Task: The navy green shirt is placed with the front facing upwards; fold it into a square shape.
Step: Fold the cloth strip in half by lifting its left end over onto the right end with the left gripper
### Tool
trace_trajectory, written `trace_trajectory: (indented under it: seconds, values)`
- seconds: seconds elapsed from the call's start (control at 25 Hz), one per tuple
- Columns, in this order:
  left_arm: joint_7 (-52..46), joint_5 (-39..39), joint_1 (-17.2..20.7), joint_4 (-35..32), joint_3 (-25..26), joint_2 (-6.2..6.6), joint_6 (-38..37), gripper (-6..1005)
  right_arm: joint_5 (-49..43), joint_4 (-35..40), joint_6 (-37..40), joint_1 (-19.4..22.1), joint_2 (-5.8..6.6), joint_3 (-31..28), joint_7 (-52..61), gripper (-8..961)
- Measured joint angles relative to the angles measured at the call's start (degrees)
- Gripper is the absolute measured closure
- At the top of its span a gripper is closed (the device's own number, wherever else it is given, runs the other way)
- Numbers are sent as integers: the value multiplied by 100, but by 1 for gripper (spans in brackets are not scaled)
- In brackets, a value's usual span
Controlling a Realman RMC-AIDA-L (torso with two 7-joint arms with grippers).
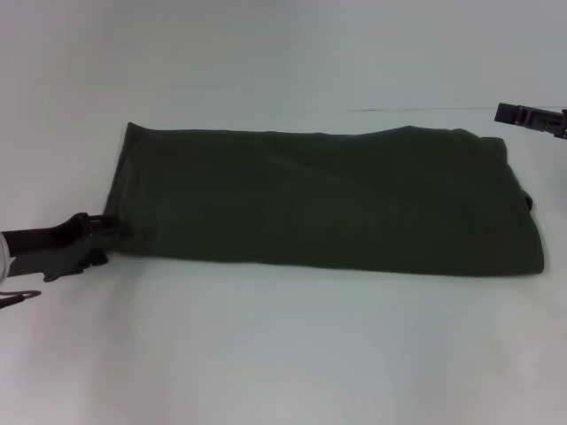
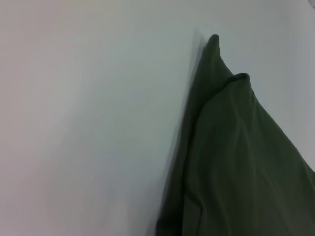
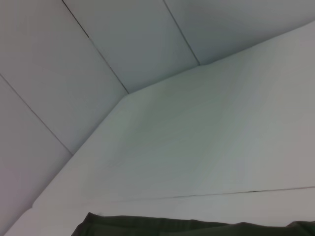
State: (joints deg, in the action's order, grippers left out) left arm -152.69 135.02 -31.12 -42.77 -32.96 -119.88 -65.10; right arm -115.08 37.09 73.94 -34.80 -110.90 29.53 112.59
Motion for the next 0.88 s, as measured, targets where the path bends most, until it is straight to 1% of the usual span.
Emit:
trace_trajectory:
  seconds: [0.4, 0.88]
  values:
    - [-6, 5, -39, 100, 2, 26, 153, 336, 30, 0, -2, 17, 0, 0, 0, 23]
    - [42, 7, -249, 128, 0, 83, 312, 338, 30, 0, -2, 35, 0, 0, 0, 23]
